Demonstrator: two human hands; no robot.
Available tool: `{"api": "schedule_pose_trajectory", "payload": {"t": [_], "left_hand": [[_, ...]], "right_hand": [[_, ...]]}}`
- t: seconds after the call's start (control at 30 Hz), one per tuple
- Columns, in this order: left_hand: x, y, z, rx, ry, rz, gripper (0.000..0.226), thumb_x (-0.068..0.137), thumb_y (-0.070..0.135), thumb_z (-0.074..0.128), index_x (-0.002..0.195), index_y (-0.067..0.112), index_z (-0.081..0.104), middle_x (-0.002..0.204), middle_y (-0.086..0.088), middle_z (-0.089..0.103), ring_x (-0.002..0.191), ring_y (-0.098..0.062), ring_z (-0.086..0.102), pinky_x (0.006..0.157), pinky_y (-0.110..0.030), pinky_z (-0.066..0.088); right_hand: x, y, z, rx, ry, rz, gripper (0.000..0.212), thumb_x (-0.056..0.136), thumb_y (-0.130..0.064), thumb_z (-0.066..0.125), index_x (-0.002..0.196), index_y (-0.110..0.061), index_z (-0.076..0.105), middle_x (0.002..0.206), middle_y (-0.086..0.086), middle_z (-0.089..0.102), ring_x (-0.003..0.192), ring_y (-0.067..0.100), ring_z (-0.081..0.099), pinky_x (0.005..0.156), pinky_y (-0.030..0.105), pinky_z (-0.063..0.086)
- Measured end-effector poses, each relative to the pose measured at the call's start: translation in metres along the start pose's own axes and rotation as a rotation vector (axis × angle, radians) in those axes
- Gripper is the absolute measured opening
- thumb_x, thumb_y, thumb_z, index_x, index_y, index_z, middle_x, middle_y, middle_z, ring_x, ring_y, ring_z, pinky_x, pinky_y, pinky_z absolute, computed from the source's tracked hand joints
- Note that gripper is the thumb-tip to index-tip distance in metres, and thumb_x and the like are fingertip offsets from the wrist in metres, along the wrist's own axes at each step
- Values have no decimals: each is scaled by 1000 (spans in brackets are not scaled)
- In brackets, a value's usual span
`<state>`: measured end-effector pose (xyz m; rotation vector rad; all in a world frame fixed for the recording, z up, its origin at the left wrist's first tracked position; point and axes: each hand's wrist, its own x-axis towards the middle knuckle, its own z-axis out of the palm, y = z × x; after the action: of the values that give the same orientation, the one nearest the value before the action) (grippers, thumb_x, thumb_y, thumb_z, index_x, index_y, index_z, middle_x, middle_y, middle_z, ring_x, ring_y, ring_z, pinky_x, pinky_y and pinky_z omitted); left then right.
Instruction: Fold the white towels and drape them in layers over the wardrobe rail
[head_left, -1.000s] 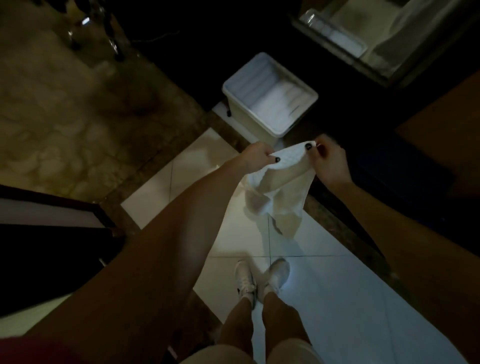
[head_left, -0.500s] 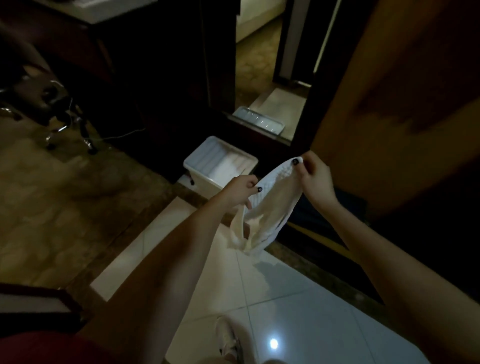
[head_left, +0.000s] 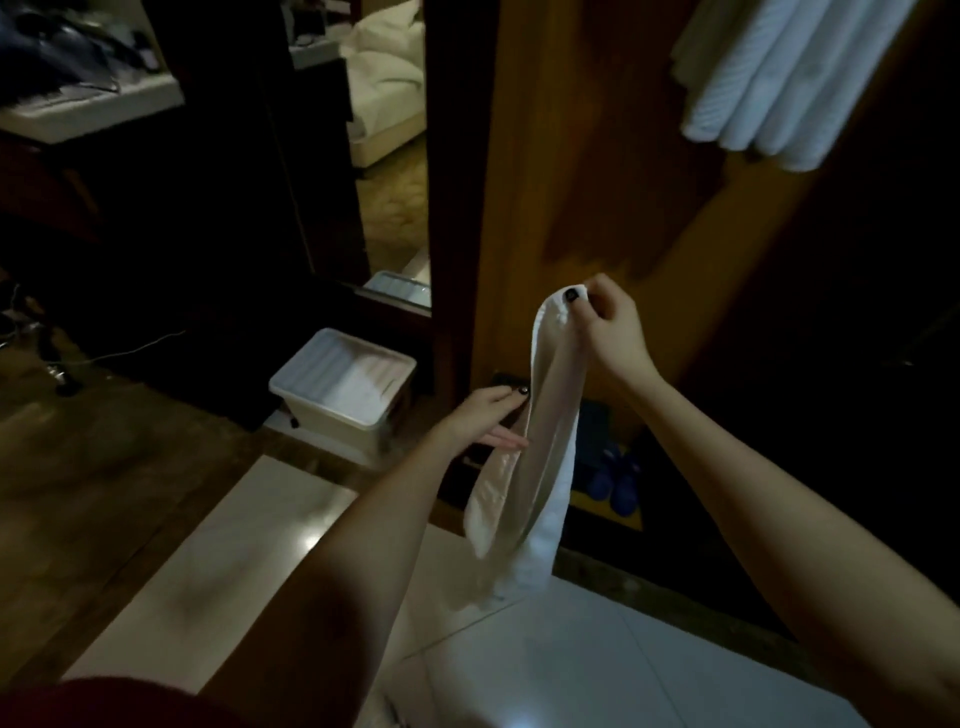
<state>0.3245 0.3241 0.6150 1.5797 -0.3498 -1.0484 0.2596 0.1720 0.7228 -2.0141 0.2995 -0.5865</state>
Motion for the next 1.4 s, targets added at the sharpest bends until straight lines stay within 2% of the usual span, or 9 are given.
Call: {"api": "schedule_pose_trajectory", "payload": {"t": [0.17,0.27,0.5,0.67,0.83,1.03,1.17,1.27,1.4], "left_hand": [[19,3,70,81,18,14,74,89,25,69,150,6,30,145,-19,45,74,-21,73,66,-26,59],[32,9,102,199,-31,80,58,91,21,67,139,-4,44,131,-23,57,63,-18,72,50,-18,51],[32,52,136,323,-135,160,13,101,18,47,106,8,54,99,-8,59,71,-19,73,61,-24,56],[26,90,137,435,-94,354,17,101,16,48,89,15,60,81,-3,63,62,-12,69,58,-21,51],[9,141,150,587,-160,510,21,93,0,52,106,15,57,53,0,56,45,-7,53,48,-19,41],[0,158,169,510,-93,563,30,93,-4,50,119,9,58,50,2,58,42,-4,53,45,-16,41],[-5,158,181,456,-22,546,30,94,-7,43,107,10,65,92,-11,62,47,-5,62,47,-14,45],[-5,157,185,418,-7,532,30,94,-7,42,98,7,68,107,-17,62,52,-7,66,46,-11,43],[-11,162,187,331,18,488,24,98,0,45,105,4,68,78,-7,70,57,-5,67,47,-11,41]], "right_hand": [[-14,17,-71,-25,111,15,17,100,-17,49,88,-6,53,82,5,54,75,14,52,67,25,43],[-24,24,-105,-28,169,22,21,100,-18,50,90,0,55,84,8,56,77,15,54,67,28,44],[-40,18,-175,-89,303,-10,27,99,-18,50,88,5,53,79,9,54,72,12,51,62,24,40],[-52,23,-216,-122,515,-23,17,98,-16,50,85,-6,53,73,-4,52,70,6,49,63,20,39],[-65,32,-251,-218,654,61,15,98,-17,47,89,-7,53,74,-6,51,70,7,49,65,26,37],[-89,26,-274,-422,566,91,12,96,-16,50,101,-8,58,82,2,60,74,15,55,64,30,40],[-104,28,-267,-409,361,57,22,93,-6,49,104,-18,64,90,4,69,74,24,63,64,30,45],[-107,33,-254,-415,208,94,34,90,3,45,90,-20,70,99,2,70,92,20,65,81,28,48],[-113,37,-234,-409,33,190,35,90,5,43,99,-12,72,112,4,67,107,13,59,95,21,40]]}}
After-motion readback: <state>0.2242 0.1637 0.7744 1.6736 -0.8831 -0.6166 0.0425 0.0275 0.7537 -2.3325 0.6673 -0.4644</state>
